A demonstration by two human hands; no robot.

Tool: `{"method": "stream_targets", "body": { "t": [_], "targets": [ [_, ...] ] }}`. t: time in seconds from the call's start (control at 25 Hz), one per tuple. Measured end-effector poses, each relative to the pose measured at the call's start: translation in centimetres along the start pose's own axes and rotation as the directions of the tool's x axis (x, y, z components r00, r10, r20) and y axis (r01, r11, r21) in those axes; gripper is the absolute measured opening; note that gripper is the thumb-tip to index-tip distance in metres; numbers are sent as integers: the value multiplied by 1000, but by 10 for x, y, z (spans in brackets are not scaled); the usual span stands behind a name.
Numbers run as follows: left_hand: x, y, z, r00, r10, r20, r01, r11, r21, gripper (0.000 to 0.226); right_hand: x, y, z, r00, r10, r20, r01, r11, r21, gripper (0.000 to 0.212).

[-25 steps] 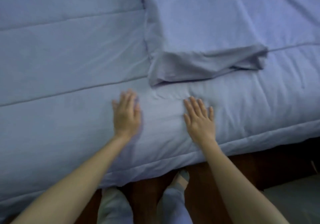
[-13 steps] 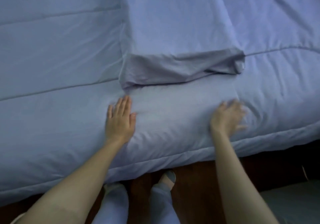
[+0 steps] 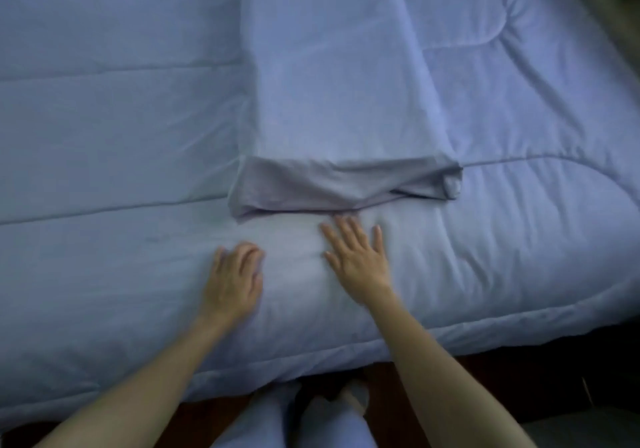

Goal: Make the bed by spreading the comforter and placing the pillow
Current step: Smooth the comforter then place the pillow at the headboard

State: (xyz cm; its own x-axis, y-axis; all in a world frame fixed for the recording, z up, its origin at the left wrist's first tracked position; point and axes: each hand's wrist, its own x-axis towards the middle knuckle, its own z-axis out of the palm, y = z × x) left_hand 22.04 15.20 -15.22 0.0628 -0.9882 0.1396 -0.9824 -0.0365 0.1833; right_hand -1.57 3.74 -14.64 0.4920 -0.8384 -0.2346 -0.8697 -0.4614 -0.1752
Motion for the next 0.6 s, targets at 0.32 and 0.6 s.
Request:
{"method": "stream_targets", "body": {
  "t": [0.32, 0.6],
  "targets": [
    [127, 250, 70, 905, 377, 198, -369, 926, -74, 60, -51, 279, -38, 910, 404, -91, -396, 914, 91, 63],
    [199, 370, 98, 927, 293, 235, -297, 955, -18, 62, -115, 503, -72, 651, 757, -45, -746, 650, 146, 52]
  ]
}}
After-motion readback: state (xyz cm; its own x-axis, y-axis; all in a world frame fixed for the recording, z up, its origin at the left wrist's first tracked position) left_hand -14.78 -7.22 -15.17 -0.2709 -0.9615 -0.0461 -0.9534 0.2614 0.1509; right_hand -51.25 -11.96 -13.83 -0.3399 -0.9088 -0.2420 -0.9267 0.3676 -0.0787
